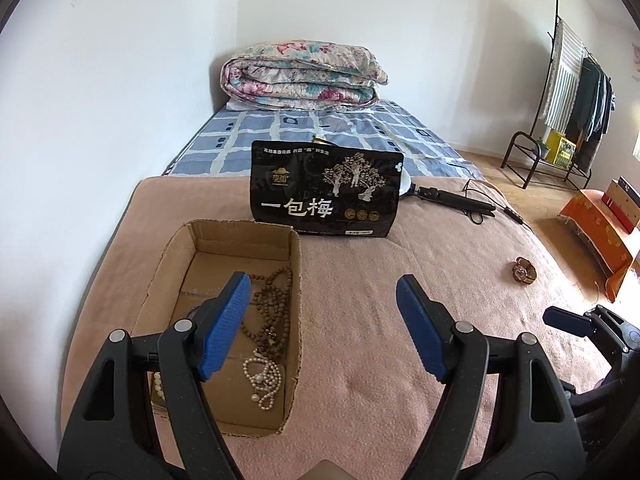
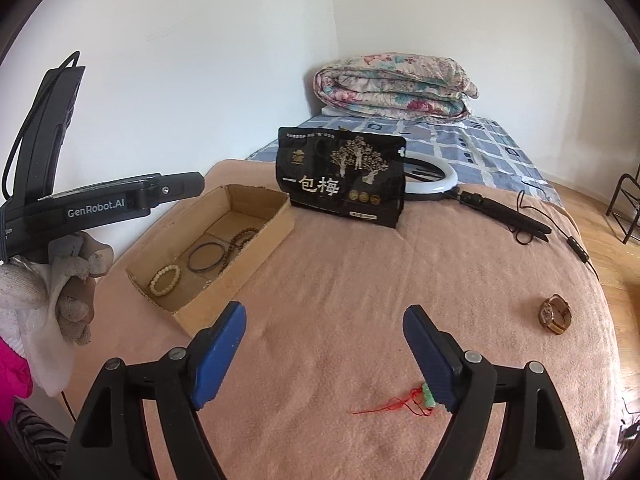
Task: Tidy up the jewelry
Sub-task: 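Move the left tool to the jade pendant while the right tool approaches the red watch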
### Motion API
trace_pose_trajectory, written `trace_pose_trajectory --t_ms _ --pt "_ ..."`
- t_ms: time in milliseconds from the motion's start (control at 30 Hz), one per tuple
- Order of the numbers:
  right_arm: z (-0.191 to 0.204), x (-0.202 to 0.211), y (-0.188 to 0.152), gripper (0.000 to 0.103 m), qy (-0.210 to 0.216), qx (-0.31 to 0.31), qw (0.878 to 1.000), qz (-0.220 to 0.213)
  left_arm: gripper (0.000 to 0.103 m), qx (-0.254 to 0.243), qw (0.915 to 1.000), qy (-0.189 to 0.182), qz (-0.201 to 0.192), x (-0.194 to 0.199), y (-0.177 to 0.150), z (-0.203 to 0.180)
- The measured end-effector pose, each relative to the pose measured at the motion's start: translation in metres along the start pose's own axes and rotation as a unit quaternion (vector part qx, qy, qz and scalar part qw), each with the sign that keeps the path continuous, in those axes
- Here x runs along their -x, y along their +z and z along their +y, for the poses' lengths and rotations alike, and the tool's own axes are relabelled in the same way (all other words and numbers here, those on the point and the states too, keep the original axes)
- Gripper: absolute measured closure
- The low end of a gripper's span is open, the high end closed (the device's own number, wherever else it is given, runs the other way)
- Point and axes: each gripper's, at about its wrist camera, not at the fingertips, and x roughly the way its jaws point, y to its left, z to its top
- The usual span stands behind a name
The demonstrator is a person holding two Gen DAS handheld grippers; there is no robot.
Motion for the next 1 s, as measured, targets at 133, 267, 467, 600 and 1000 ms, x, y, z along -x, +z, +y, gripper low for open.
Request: trace_pose_trajectory --t_ms 133,267,467,600,1000 --pt "-0.022 0.008 -0.006 0.019 -0.015 -0.010 1.000 0.001 0.025 -0.007 0.9998 -0.017 0.004 -0.001 -0.002 -0.019" --pt "-0.047 0.017 -0.012 0.018 -0.032 -0.025 0.999 0.000 0.025 -0.023 0.9992 -0.032 0.007 -0.002 -0.007 -0.041" --pt "-0.090 0.031 -0.020 0.016 -0.058 -0.056 0.997 0.000 0.025 -0.042 0.9973 -0.056 0.025 -0.009 -0.022 -0.070" --pt "-0.119 0.036 -0.025 0.016 -0.073 -0.078 0.994 0.000 0.025 -0.052 0.9948 -0.079 0.039 -0.014 -0.033 -0.088" --pt "-0.201 0.039 -0.048 0.016 -0.113 -0.119 0.986 0.011 0.025 -0.073 0.9845 -0.132 0.088 -0.037 -0.077 -0.150"
